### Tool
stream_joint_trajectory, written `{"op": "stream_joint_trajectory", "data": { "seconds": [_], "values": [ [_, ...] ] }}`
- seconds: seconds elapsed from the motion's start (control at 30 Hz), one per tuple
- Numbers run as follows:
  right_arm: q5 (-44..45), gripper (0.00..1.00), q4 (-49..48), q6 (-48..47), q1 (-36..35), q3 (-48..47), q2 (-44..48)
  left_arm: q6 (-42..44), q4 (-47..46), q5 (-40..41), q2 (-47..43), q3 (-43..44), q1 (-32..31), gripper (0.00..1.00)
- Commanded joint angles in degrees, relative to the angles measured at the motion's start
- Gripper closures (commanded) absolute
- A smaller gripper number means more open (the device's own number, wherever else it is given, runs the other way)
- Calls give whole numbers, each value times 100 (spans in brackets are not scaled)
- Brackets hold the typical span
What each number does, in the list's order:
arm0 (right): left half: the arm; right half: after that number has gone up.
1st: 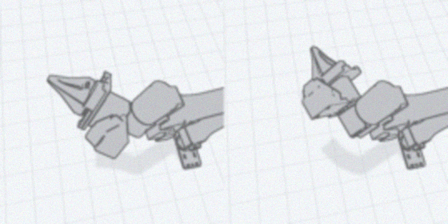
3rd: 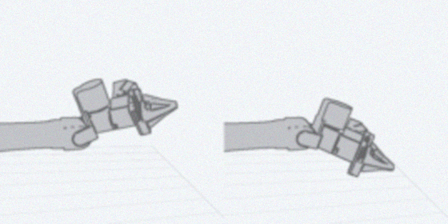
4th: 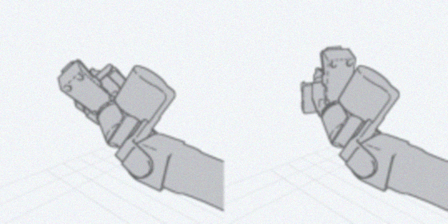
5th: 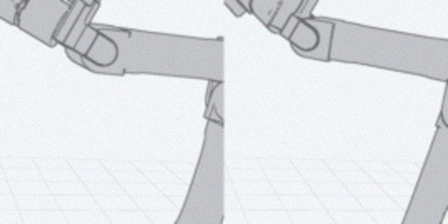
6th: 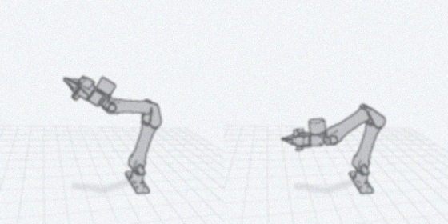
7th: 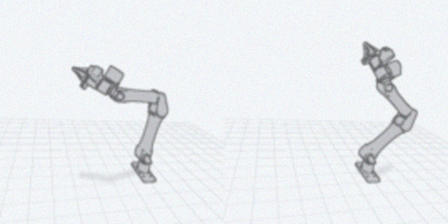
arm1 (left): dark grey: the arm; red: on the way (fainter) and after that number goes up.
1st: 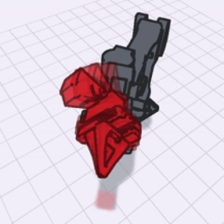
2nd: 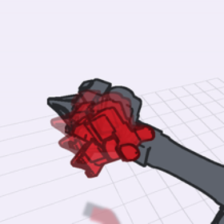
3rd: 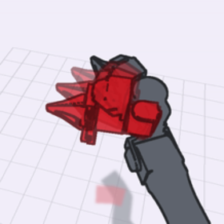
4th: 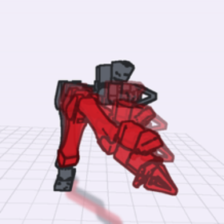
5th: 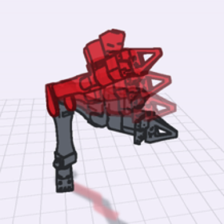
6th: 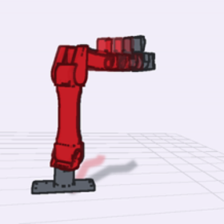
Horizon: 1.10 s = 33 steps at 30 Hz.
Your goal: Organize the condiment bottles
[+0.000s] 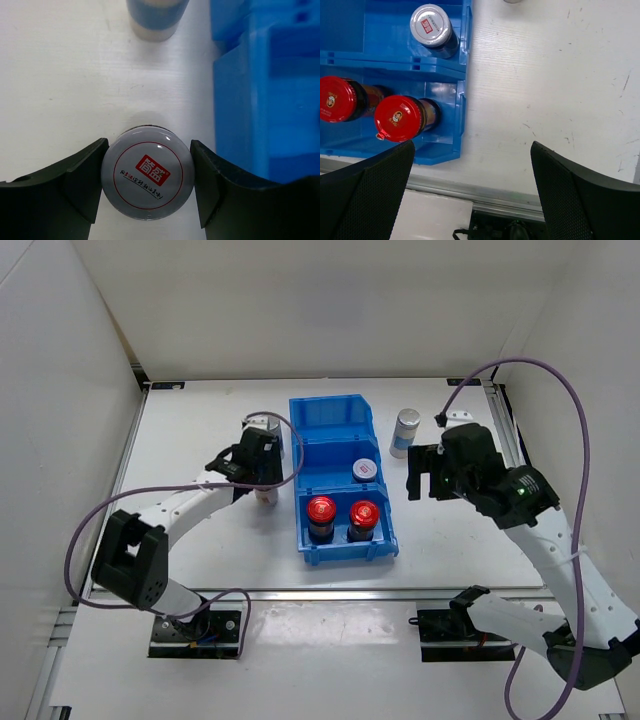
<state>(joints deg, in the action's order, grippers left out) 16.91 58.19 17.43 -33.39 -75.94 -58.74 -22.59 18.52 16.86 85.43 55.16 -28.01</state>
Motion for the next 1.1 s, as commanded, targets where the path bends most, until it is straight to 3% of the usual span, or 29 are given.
{"op": "stream_joint_trajectory", "data": {
  "seconds": [0.0, 0.17, 0.33, 0.63, 0.9, 1.07],
  "values": [
    [181, 0, 166, -135, 34, -17, 135, 52, 177, 361, -956, 1039, -169, 89],
    [419, 0, 219, -135, 34, 36, 257, 264, 380, 1073, -1019, 2216, -863, 89],
    [419, 0, 333, -64, 34, 88, 372, 334, 319, 828, -212, 2781, -1031, 89],
    [419, 0, 649, 59, 34, 255, 785, -88, -6, 292, 965, 2808, -1145, 89],
    [419, 0, 764, 59, 34, 317, 899, -202, -209, 239, 1388, 2597, -1383, 89],
    [313, 0, 764, 111, 34, 483, 952, -202, -209, 134, 1749, 2597, -1383, 78]
  ]
}}
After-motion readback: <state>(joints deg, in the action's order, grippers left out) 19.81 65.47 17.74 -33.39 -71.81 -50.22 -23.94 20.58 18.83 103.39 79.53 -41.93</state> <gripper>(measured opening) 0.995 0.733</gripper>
